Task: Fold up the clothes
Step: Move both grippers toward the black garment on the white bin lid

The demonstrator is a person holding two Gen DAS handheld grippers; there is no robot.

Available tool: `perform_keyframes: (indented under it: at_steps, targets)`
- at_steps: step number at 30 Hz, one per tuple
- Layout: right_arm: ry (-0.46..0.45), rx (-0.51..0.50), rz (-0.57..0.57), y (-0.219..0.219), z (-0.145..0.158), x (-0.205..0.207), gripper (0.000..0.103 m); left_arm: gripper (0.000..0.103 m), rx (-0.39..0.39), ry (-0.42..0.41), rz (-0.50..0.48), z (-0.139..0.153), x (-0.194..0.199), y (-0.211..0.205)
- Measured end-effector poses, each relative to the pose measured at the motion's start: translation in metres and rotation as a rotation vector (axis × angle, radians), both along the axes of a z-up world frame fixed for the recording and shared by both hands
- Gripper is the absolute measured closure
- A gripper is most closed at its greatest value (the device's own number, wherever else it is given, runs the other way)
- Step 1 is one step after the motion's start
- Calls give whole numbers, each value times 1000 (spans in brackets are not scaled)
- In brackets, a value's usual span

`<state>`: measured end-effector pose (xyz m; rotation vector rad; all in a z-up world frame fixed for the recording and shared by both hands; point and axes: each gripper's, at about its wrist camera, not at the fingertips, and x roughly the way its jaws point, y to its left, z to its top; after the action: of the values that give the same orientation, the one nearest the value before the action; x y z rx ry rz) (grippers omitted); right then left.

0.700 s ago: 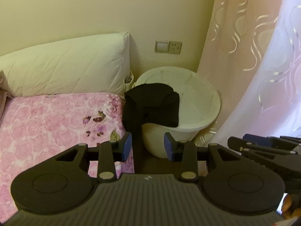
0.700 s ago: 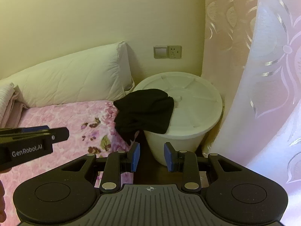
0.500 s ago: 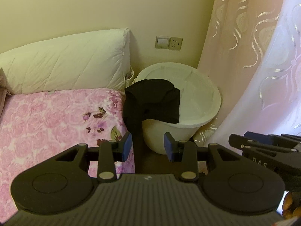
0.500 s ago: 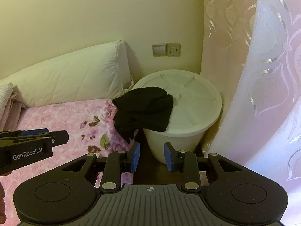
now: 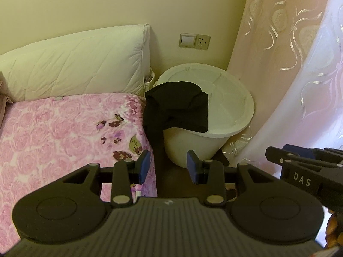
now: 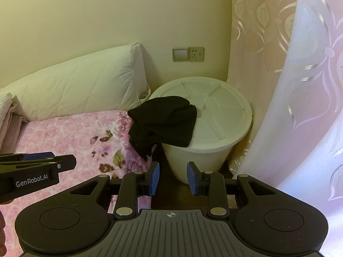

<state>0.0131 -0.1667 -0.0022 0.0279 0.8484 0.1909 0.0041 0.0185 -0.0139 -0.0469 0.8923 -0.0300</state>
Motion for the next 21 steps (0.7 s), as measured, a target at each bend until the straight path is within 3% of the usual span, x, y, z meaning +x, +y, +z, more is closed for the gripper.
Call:
perform_keyframes:
  at_steps: [21]
  targets:
    - [2,-4,-19,30,5,-10,71,70,2,-7,-15,-2,-16,40]
